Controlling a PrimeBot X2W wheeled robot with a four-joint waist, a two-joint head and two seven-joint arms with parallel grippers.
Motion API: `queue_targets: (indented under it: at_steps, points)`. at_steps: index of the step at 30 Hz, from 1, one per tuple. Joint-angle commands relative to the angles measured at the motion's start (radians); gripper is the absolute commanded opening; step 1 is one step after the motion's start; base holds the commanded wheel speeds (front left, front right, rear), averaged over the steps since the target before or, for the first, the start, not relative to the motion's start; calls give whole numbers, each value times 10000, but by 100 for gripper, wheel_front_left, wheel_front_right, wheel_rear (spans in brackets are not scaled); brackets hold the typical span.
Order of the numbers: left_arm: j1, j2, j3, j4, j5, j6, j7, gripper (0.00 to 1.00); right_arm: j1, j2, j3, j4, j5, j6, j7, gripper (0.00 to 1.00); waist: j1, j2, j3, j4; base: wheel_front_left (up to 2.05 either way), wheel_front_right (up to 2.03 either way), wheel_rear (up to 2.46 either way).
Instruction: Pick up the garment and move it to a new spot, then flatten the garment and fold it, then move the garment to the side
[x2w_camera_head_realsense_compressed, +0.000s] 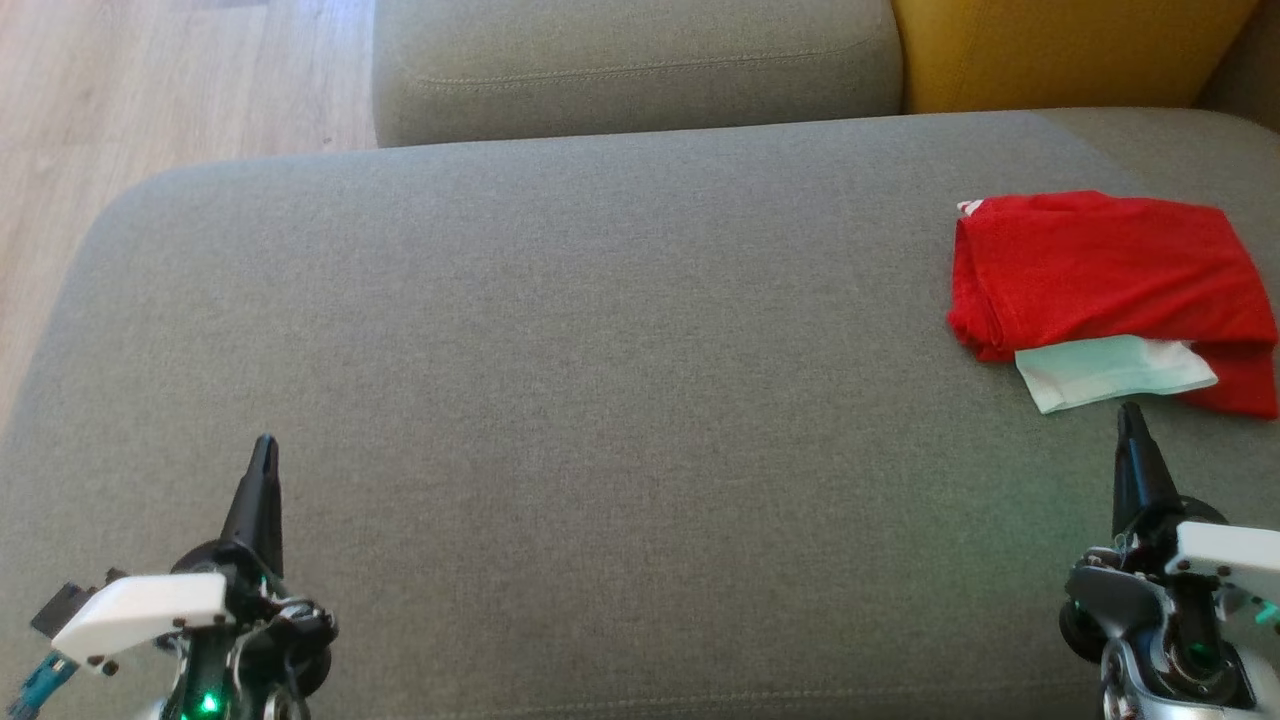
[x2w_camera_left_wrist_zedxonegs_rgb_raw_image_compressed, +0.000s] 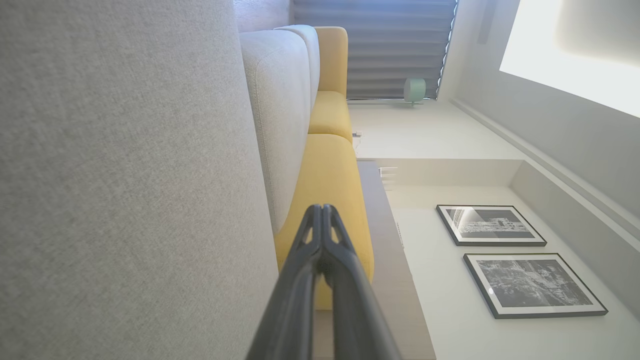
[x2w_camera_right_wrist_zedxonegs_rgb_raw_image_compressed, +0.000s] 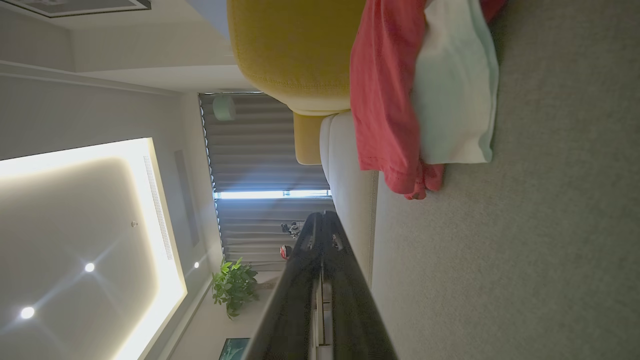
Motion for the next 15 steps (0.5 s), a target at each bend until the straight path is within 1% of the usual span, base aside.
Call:
queue_targets:
  at_steps: [1,15]
  points:
    - [-584,130,331,-277,-53,-75,47,0,-222,-54,207,-382,70,-7,59,0,0,0,0,0,0,0,0]
    - [-585,121,344,-277,-42,-75,57,0,-222,-54,207,-382,71,-7,59,0,0,0,0,0,0,0,0]
